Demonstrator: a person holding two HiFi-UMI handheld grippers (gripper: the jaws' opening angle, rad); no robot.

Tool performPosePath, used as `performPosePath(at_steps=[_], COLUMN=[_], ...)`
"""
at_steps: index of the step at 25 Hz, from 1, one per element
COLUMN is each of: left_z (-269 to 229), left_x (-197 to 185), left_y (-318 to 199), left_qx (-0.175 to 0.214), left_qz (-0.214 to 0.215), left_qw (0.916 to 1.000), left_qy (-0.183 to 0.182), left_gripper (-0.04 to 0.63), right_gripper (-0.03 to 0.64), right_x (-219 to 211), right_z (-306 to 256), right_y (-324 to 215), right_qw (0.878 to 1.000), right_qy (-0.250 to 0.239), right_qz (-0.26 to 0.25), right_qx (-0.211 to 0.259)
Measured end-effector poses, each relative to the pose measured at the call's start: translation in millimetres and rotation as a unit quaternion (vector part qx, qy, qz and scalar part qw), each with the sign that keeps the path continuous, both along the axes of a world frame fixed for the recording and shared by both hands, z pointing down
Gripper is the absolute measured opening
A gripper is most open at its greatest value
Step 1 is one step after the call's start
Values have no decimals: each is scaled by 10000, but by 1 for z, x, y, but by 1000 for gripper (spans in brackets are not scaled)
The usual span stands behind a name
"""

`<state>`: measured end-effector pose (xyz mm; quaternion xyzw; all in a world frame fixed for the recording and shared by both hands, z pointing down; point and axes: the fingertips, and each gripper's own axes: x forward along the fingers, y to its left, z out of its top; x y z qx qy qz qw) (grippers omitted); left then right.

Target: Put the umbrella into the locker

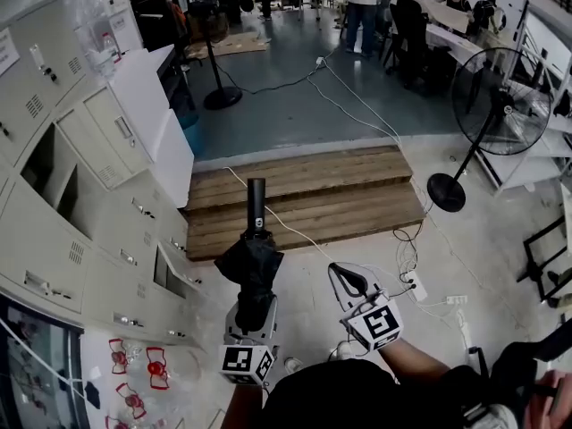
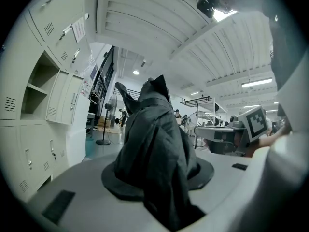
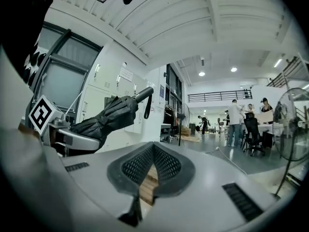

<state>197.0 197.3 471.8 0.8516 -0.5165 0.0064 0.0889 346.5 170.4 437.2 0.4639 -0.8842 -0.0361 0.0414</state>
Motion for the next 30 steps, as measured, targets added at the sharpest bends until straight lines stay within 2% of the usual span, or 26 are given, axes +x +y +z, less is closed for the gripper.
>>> performPosePath(at_steps=[4, 12, 19, 24, 30], left_z=[0, 1, 2, 2, 1], left_x=[-23, -49, -80, -109, -132], left_y=[0, -29, -84, -129, -178], left_qx=[54, 39, -26, -99, -191], left_qz=[7, -160, -598, -983, -1400], left_qw=[10000, 9998, 9982, 9950, 9900], left_qy=[-83, 69, -2, 128, 41], left_gripper=[179, 179, 179, 179, 179], right_gripper=[-2, -2, -2, -2, -2], right_x=[-22, -51, -85, -111, -138], right_z=[3, 8, 4, 7, 1], right_y=[0, -33, -101, -154, -214], right_qw=[10000, 9998, 9986, 9965, 9922], right_qy=[57, 16, -98, -154, -175], right_qz=[-43, -172, -522, -825, -1237], right_qx=[-22, -76, 55, -10, -26])
